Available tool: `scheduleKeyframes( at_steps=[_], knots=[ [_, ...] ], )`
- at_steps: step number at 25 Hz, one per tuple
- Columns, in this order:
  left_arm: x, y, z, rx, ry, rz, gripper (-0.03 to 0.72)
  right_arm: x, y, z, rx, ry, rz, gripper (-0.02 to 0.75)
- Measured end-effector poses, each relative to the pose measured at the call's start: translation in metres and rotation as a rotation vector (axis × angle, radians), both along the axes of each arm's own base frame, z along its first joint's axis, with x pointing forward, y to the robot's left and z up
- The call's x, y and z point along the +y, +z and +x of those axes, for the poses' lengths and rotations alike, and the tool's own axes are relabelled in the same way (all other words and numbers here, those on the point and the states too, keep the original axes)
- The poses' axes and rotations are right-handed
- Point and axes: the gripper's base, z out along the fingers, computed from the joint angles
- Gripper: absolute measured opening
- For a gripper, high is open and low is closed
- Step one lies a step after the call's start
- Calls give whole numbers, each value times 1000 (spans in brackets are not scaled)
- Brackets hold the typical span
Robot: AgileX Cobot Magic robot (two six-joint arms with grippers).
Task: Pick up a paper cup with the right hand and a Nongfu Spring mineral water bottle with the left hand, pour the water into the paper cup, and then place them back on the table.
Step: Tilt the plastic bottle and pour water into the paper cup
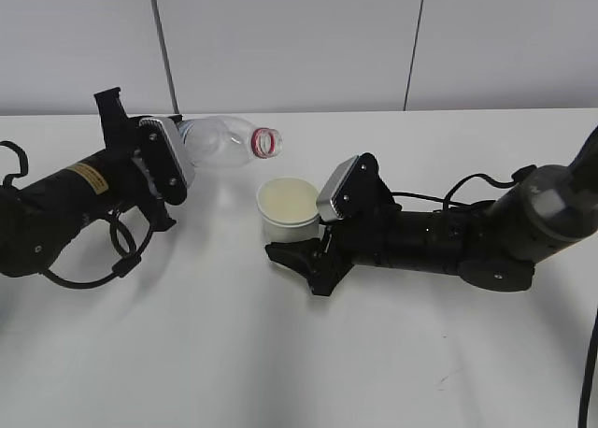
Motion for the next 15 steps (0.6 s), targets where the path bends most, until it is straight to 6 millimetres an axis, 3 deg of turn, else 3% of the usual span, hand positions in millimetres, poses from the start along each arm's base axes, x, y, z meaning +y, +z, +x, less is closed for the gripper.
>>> scheduleKeyframes(
  at_steps=[15],
  knots=[
    [0, 3, 0, -98, -20, 125, 356, 2, 5, 9, -22, -6, -23, 556]
  ],
)
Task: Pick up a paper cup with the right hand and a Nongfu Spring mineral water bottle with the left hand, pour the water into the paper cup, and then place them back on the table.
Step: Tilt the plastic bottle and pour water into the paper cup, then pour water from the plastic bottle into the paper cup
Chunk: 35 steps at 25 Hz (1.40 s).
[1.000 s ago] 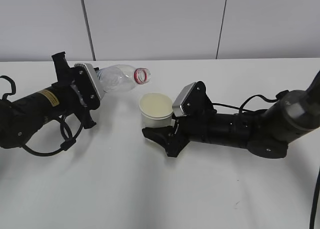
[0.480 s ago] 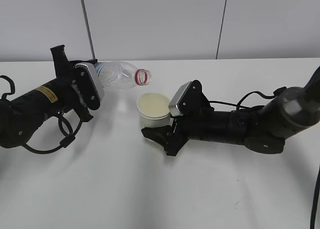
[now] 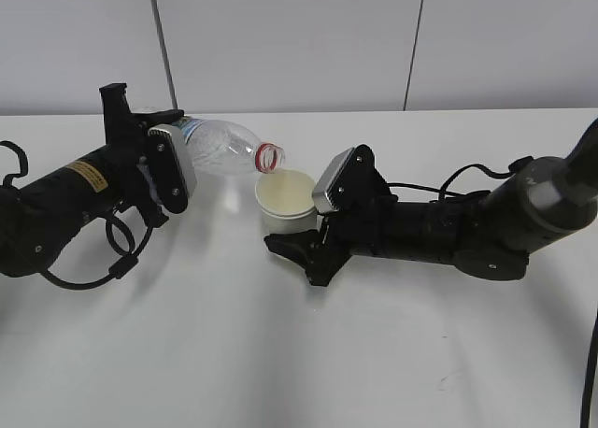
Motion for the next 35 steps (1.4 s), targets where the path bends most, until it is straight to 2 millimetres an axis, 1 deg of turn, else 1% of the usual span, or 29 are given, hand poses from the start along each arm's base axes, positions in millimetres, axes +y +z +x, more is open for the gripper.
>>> scheduleKeyframes(
  at_steps=[8, 17, 25, 35],
  knots=[
    [0, 0, 0, -26, -7, 45, 356, 0, -1, 0, 3, 4, -7, 556],
    [-1, 5, 0, -98, -17, 74, 355, 1, -2, -2, 18, 26, -16, 556],
    [-1, 5, 0, -132, -24, 140, 355, 1, -3, -4, 30, 42, -21, 556],
    [-1, 6, 0, -141, -24, 144, 355, 1, -3, -4, 32, 43, -25, 556]
  ],
)
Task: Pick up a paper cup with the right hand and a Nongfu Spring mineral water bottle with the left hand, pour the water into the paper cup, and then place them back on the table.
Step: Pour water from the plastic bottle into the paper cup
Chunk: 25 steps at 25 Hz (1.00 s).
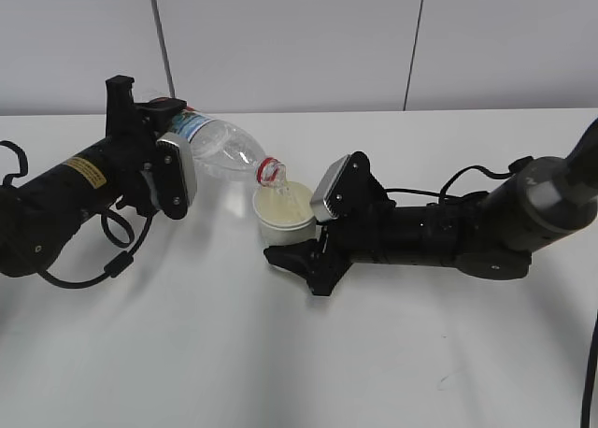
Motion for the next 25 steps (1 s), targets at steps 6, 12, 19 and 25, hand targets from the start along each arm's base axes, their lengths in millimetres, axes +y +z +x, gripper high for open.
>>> scheduleKeyframes(
  at_steps=[6, 12, 19, 25],
  knots=[
    [1, 0, 0, 1, 7, -3, 355, 0, 0, 0, 0, 2, -1, 556],
    [1, 1, 0, -5, 9, -6, 354, 0, 3, 0, -5, 2, -1, 556],
    [1, 1, 0, -6, 11, -6, 354, -1, 7, 1, -14, -4, -13, 556],
    [1, 1, 1, -7, 11, -6, 353, -1, 6, 1, -8, -10, -26, 556]
  ],
)
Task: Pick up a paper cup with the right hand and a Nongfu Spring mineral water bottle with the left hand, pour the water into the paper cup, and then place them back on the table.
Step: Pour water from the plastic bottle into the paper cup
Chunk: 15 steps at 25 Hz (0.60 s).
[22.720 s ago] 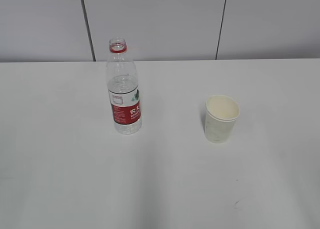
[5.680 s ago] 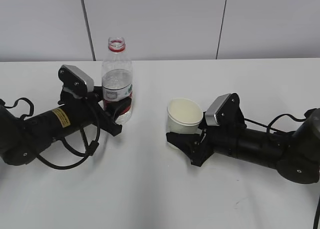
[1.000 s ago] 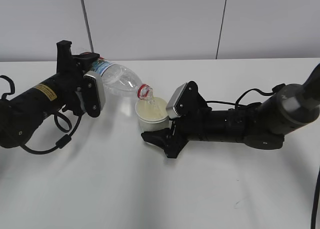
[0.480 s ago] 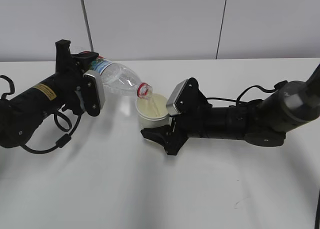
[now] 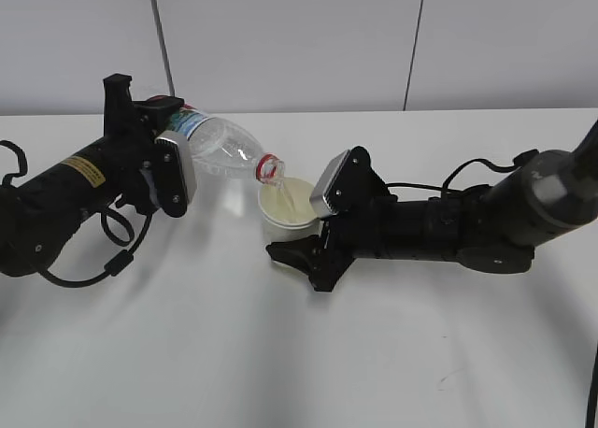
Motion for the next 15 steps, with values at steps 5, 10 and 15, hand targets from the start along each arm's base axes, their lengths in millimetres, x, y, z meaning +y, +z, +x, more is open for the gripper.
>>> scheduleKeyframes(
  at_steps=[5, 10, 15],
  knots=[
    [0, 0, 0, 0, 0, 0, 353, 0, 0, 0, 0, 3, -1, 555],
    [0, 0, 0, -2, 0, -1, 353, 0, -1, -1, -1, 16, -8, 556],
    [0, 0, 0, -5, -1, -2, 353, 1, -1, -1, -2, 22, -11, 556]
  ],
)
